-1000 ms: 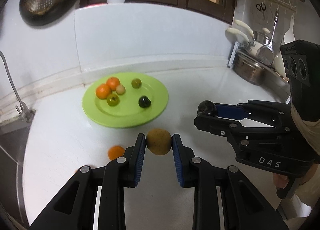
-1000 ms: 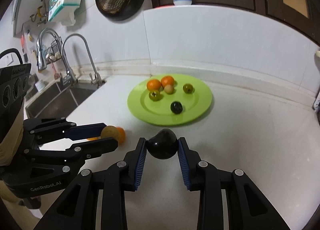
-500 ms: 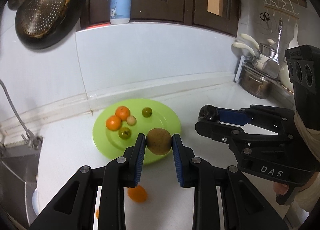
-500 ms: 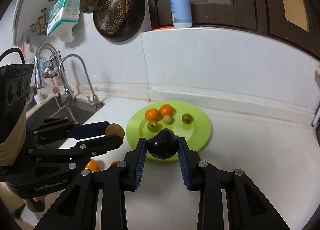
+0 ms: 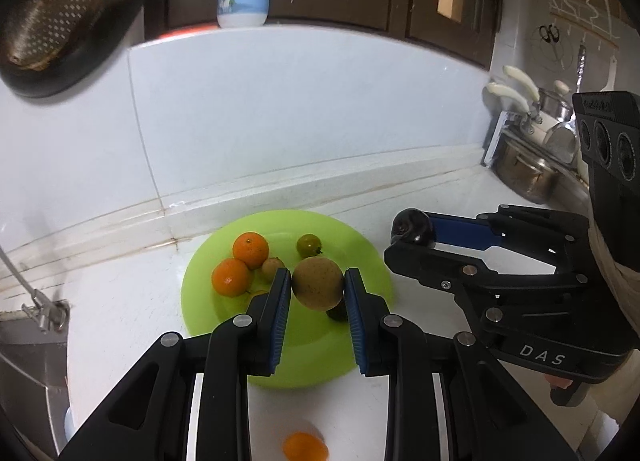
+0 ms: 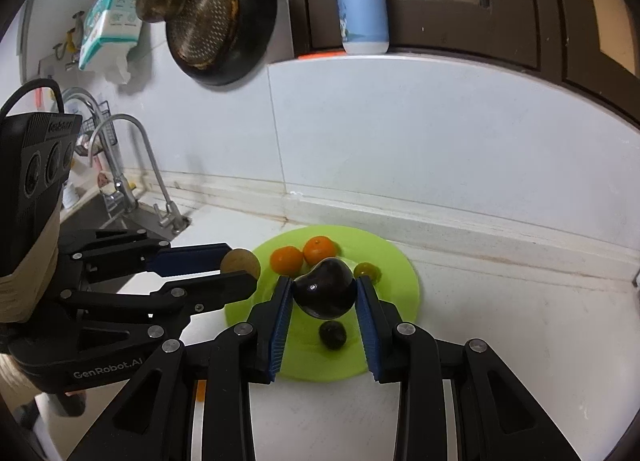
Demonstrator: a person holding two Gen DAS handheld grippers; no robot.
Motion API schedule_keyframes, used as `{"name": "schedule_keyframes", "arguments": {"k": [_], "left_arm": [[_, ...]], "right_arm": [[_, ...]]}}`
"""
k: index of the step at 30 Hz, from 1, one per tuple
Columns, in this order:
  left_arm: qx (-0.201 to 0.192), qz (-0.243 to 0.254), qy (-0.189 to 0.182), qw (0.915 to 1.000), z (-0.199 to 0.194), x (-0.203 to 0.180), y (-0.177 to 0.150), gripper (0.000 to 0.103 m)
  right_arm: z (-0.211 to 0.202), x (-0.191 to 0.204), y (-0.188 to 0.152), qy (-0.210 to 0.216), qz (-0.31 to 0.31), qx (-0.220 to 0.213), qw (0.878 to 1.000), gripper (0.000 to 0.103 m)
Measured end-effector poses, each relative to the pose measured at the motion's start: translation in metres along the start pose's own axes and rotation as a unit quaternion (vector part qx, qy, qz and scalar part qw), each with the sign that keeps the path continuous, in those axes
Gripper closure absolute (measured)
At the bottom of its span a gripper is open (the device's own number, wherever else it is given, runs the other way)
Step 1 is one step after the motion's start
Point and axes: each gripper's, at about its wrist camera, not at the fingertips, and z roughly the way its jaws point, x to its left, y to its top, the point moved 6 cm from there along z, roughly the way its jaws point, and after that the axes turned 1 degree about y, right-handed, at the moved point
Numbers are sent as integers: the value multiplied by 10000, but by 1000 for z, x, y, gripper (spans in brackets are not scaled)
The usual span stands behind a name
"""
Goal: Organize fruits
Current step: 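Carry both held fruits over the green plate and lower them, then open both grippers to release the fruits onto the plate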
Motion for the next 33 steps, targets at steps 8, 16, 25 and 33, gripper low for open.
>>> {"name": "schedule_keyframes", "arguments": {"k": [8, 16, 25, 33], "left_arm": [[396, 9, -71, 9992, 40, 13, -2, 75], [676, 40, -136, 9976, 72, 19, -5, 75], [813, 20, -179, 9965, 92, 21, -6, 75], [700, 41, 122, 9975, 83, 24, -3, 64]], "right_arm": [[42, -19, -2, 17, 123, 317, 9994, 70], [75, -36, -13, 52, 298, 600, 9977, 70], [96, -46, -22, 60, 419, 800, 9959, 70], [96, -51, -22, -9, 585, 773, 9953, 60]]}}
